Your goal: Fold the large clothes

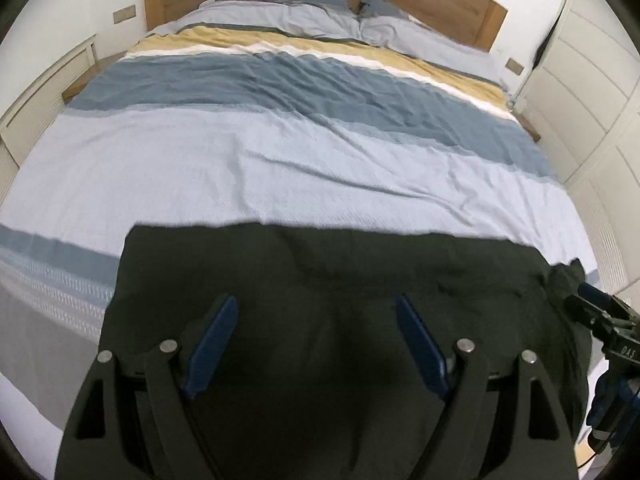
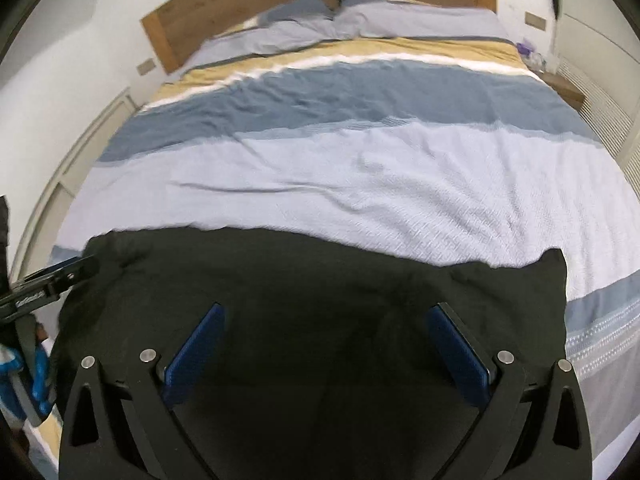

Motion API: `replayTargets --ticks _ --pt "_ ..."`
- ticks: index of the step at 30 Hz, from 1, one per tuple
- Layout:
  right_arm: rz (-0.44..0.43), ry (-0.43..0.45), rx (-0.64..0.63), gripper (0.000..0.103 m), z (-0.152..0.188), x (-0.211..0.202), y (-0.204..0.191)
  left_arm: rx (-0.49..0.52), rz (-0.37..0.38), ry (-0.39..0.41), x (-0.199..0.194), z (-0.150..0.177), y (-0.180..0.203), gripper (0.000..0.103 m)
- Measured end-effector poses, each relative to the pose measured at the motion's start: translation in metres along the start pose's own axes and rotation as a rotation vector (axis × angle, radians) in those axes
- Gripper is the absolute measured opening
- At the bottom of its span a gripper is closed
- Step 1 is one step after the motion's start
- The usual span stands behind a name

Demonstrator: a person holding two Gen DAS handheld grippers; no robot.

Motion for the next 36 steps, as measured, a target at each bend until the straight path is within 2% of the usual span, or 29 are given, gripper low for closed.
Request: replayTargets --ticks 3,6,8,12,28,36 --pt "-0.032 -0.011 -0.051 0.101 0.026 -0.016 -0.017 0.02 0.004 -0.002 -0.007 0.024 0.005 0.082" --pt "-0.041 -0.041 -0.09 0.101 0.048 -0.011 -0.028 0.059 -0.022 -0.027 0.003 0.046 0.01 0.082" --pt "-0.043 -0.084 -0.078 0.101 0.065 0.002 -0.027 0.086 -0.046 -0.034 0.009 0.058 0.013 0.082" --pt "-0.048 -0.103 -0.051 0.101 0.083 0.014 -0.017 0.133 -0.076 -0.028 0.012 0.07 0.017 0.082" --pt "-0.018 -0.102 -0.01 0.102 0.094 0.0 0.003 0.125 -0.098 0.005 -0.002 0.093 0.011 0.082" --pt "0.034 -0.09 0.021 0.102 0.105 -0.019 0.024 0.124 -0.091 -0.002 -0.01 0.098 0.008 0.082"
Point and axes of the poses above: each gripper's, at about its wrist camera, not at the fingertips, and x roughly the way its jaws point, y to its right, z to its underside, the point moved 4 cm from there along x, roughly the way its jaws point, and after that the axes turned 6 degrees about y, right-handed, at the moved point
